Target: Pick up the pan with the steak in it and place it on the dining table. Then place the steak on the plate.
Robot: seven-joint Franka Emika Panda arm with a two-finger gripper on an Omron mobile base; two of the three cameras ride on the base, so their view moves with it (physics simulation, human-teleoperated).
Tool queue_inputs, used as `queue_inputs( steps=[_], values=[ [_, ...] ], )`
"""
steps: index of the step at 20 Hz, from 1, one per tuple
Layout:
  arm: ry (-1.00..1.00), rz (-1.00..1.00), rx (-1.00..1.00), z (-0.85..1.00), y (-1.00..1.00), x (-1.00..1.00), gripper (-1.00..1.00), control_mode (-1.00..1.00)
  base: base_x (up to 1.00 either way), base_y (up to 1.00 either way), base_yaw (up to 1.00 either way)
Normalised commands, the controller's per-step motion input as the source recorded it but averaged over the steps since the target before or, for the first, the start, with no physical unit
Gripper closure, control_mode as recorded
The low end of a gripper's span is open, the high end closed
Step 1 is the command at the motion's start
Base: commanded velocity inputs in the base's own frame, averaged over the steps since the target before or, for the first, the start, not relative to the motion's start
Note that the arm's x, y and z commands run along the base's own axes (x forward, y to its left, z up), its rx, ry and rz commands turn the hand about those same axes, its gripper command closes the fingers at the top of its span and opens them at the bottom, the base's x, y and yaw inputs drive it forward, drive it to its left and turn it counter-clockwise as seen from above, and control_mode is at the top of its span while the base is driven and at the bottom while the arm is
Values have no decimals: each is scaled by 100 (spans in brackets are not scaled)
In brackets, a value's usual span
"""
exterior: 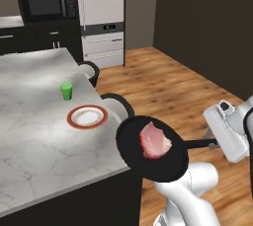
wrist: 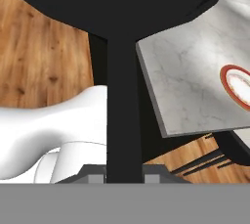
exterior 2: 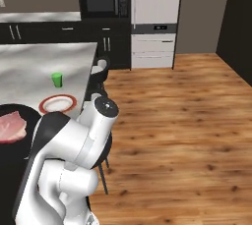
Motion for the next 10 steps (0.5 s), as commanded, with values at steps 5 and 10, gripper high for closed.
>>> queue_inputs(
  steps=[5, 10],
  values=[
    [0, 0, 0, 0, 0, 0, 100, 100, 4, 0, 0],
    [0, 0, 0, -6, -2, 42, 100, -100, 6, 0, 0]
  ],
)
